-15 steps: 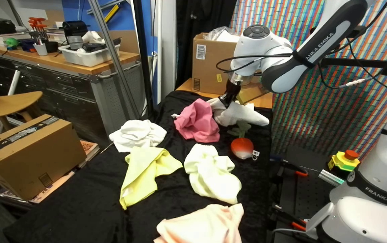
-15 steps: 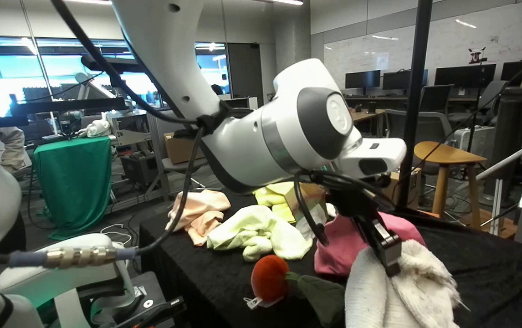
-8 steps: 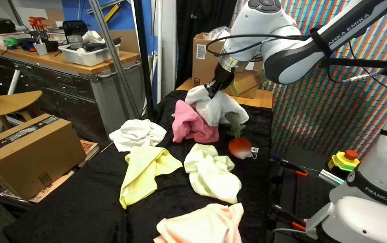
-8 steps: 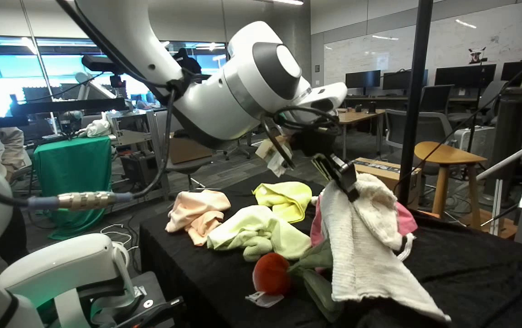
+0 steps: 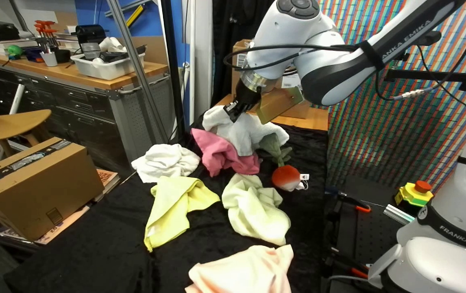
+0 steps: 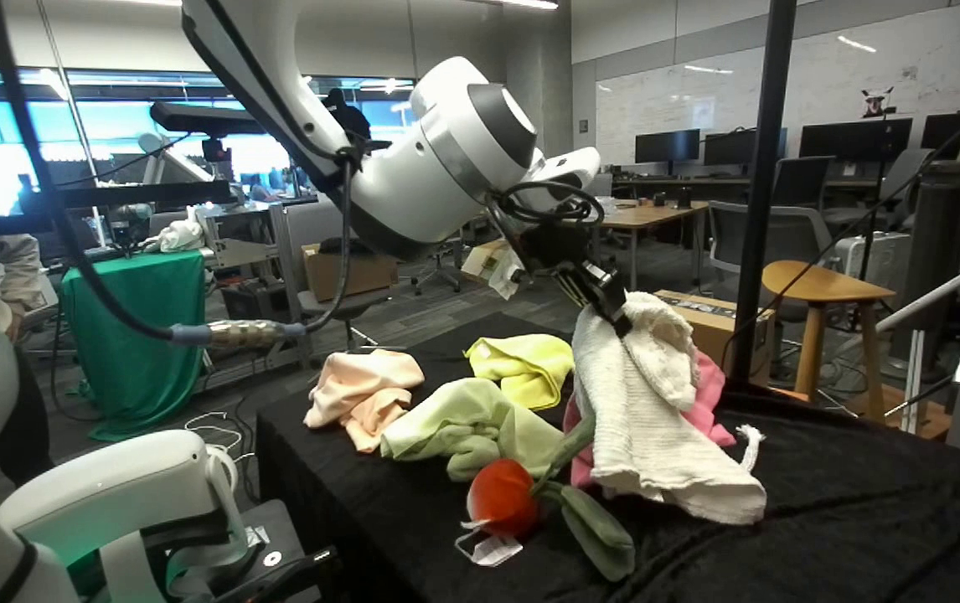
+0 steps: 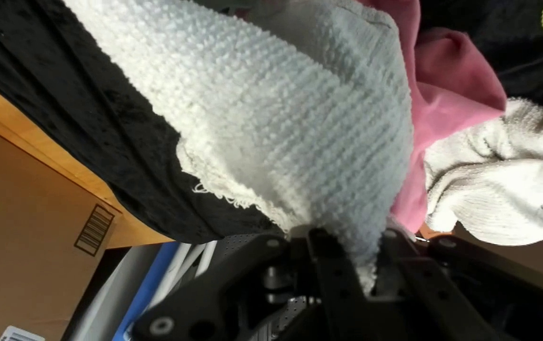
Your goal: Gather all the items on the table in one place
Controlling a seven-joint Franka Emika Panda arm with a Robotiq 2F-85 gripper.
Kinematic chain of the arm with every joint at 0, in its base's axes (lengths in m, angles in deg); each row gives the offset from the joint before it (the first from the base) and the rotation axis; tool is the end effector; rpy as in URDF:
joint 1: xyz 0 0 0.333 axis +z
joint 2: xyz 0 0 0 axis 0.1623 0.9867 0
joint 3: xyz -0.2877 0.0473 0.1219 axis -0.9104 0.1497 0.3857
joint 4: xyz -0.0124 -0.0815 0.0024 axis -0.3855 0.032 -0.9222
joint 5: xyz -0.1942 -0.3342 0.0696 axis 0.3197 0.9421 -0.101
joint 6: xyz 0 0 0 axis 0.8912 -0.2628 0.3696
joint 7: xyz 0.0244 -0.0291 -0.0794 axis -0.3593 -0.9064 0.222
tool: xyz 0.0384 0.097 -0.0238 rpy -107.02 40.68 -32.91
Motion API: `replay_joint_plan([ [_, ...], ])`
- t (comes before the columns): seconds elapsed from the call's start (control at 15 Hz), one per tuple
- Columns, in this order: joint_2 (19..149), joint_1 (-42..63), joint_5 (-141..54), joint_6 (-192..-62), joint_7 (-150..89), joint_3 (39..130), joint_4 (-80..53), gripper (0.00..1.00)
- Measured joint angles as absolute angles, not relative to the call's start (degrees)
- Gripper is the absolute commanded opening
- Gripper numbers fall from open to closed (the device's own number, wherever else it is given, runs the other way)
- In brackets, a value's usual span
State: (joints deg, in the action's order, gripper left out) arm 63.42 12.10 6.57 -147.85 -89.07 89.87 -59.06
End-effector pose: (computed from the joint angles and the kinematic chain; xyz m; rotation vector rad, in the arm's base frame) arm 0.5006 0.0670 0.3668 2.7600 -0.3405 0.8151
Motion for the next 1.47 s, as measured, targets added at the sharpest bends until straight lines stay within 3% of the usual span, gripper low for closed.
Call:
replay_joint_plan([
  [0.73, 83.73, 9.70, 9.38, -146.43, -96.41, 87.43, -48.16, 0.10],
  [0.8, 84.53, 9.54, 8.05, -146.43, -95.52, 87.59, -47.87, 0.37],
  [0.93, 85.13, 9.50, 4.56, -146.43, -92.43, 88.00, -47.68, 0.43],
  [1.33, 82.88, 12.97, -2.95, -144.96, -82.87, 88.09, -48.19, 0.90],
  [1.47, 80.71, 15.20, -2.94, -142.37, -82.66, 88.11, -48.42, 0.99],
])
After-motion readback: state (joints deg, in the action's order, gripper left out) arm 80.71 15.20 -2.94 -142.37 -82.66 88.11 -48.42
